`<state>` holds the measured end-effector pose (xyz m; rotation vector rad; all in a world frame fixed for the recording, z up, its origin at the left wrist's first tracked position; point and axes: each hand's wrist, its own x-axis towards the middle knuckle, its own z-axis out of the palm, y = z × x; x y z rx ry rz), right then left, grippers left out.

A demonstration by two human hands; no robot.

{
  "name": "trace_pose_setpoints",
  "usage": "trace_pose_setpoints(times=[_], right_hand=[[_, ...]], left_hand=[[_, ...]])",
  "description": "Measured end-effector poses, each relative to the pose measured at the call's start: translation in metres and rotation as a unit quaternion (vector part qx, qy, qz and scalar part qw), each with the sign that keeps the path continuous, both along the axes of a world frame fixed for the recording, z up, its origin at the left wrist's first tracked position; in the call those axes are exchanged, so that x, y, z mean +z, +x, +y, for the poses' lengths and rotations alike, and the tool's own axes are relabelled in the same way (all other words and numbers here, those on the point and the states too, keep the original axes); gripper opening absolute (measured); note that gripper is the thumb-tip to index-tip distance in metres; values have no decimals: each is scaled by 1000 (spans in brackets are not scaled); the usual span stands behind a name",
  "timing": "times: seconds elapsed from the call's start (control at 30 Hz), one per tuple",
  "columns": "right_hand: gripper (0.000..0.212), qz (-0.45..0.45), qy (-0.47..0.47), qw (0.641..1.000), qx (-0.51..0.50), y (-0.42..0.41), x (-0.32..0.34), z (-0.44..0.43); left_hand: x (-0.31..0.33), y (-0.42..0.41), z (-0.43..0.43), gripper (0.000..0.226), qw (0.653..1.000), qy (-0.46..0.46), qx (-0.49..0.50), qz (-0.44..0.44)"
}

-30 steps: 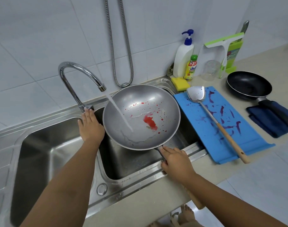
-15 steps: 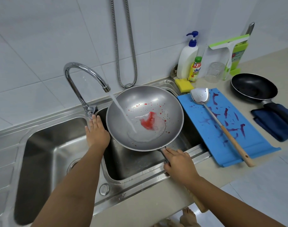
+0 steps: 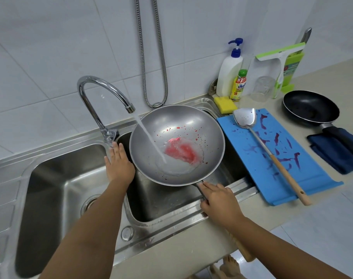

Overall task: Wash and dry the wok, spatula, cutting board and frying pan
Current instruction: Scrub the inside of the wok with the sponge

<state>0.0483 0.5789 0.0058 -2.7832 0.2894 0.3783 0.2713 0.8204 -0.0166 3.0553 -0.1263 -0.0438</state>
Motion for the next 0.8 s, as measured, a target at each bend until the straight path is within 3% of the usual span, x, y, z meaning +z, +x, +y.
trace_pose_setpoints(times=[0.8], right_hand=[[55,1,2,1000,0,0,3,0]], left_hand=[[-19,-8,8,78,1000,1,-1,12]])
